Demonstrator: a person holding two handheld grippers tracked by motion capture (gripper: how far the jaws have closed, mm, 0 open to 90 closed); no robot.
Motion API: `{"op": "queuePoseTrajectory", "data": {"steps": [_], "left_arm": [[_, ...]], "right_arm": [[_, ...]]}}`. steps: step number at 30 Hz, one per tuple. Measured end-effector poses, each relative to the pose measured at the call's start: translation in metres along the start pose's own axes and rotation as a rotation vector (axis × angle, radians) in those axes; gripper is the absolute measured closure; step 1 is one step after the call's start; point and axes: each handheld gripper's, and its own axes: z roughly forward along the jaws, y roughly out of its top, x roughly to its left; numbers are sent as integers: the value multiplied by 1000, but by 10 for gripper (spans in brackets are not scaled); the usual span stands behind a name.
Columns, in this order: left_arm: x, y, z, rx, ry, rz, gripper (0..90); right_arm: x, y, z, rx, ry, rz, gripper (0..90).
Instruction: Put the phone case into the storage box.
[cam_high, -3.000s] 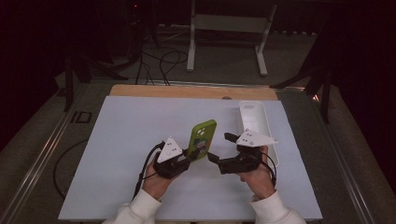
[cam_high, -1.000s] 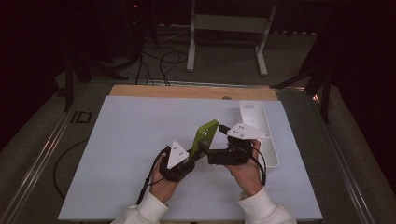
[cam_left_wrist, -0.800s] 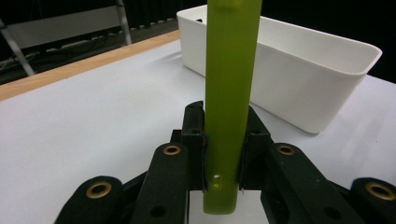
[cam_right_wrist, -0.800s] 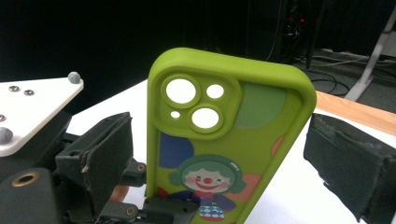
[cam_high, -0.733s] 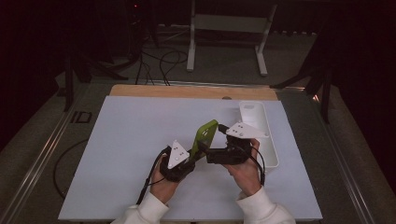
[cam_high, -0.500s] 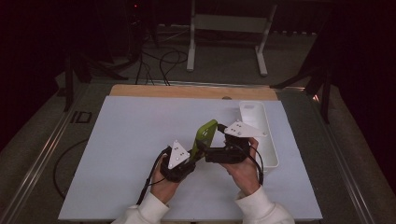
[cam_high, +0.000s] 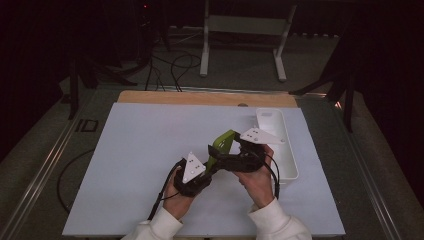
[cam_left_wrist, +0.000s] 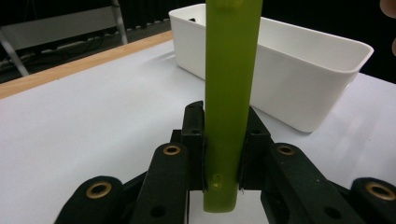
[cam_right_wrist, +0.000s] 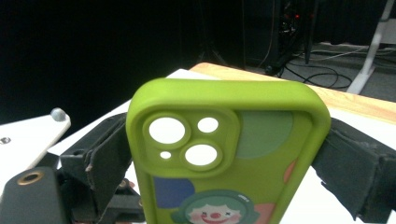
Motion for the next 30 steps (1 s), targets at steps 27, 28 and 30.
{"op": "queuePoseTrajectory", "data": {"steps": [27,28,30], "left_arm": [[-1,-2,4,22,-18,-3,768],[-1,-2,4,22,-18,-4,768],[0,-2,4,25,-16,-4,766]], "right_arm": [[-3,-1,0,22,15,-15,156],[-4,-1,0,23,18,-19,156],[-4,-1,0,25,23,-20,156]]}}
